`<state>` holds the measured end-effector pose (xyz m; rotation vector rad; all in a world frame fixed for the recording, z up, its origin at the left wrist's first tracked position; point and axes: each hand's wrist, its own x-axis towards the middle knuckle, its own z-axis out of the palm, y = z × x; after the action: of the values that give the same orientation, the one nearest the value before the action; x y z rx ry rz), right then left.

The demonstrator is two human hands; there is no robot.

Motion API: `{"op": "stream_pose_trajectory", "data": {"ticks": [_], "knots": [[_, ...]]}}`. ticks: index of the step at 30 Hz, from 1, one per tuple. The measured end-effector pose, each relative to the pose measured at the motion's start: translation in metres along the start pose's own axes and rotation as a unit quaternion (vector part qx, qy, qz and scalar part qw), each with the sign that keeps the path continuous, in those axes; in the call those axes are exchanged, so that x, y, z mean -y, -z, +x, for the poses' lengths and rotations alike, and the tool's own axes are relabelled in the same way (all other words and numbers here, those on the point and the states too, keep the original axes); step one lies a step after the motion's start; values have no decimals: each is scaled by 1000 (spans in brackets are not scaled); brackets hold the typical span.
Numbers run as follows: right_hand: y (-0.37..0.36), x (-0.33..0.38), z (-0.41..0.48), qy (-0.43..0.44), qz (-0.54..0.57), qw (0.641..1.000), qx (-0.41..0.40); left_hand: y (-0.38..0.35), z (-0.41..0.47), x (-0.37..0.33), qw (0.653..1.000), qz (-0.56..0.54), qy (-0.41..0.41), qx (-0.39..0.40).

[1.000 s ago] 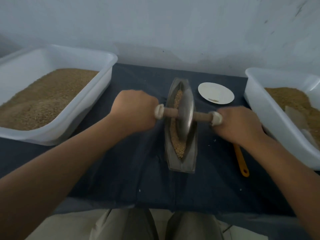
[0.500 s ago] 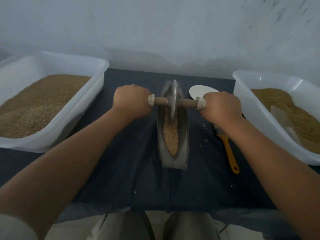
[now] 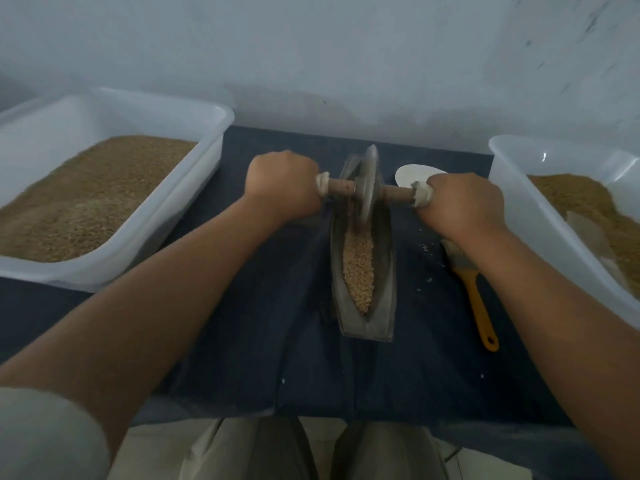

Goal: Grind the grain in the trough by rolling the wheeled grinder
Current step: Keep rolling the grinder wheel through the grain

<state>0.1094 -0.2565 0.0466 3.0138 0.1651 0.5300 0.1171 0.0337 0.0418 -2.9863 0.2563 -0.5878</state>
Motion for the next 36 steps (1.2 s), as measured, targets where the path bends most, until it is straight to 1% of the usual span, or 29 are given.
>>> {"op": "stream_pose_trajectory", "data": {"ticks": [2,4,7,9,10,12,17,19,22,24,27,30,33,36], "knots": [[3,0,-4,-11,12,999,34,2,-1,-2,1000,7,-9,-5],[8,-2,-25,6,22,999,47,5,-24,-2,999,13,-29,-29],[19,-5,-73,54,27,998,16,8,-73,5,991,3,-81,-108],[24,-9,-91,72,42,996,-6,14,-93,9,985,-25,-92,-142],[22,-11,-91,72,48,996,-12,16,-93,9,986,-26,-92,-139],[12,-9,-81,51,39,998,-15,17,-83,3,992,-7,-85,-97],[-16,0,-22,-23,12,999,-39,9,-17,-4,999,19,-32,-24],[-18,-1,-7,-30,0,999,-17,9,-3,-5,1000,21,-21,-7],[-13,-4,-15,-21,10,999,39,15,-12,-7,999,30,-34,-25],[-4,-8,-39,-1,24,998,51,17,-37,-5,997,29,-62,-42],[18,-11,-74,59,54,997,8,17,-79,4,993,3,-88,-74],[26,-12,-79,96,75,992,-20,9,-90,10,995,-18,-77,-63],[12,-5,-44,64,45,996,-39,0,-61,5,999,-2,-25,-22],[-4,-2,2,8,-19,1000,5,2,-13,-4,1000,-5,8,-2]]}}
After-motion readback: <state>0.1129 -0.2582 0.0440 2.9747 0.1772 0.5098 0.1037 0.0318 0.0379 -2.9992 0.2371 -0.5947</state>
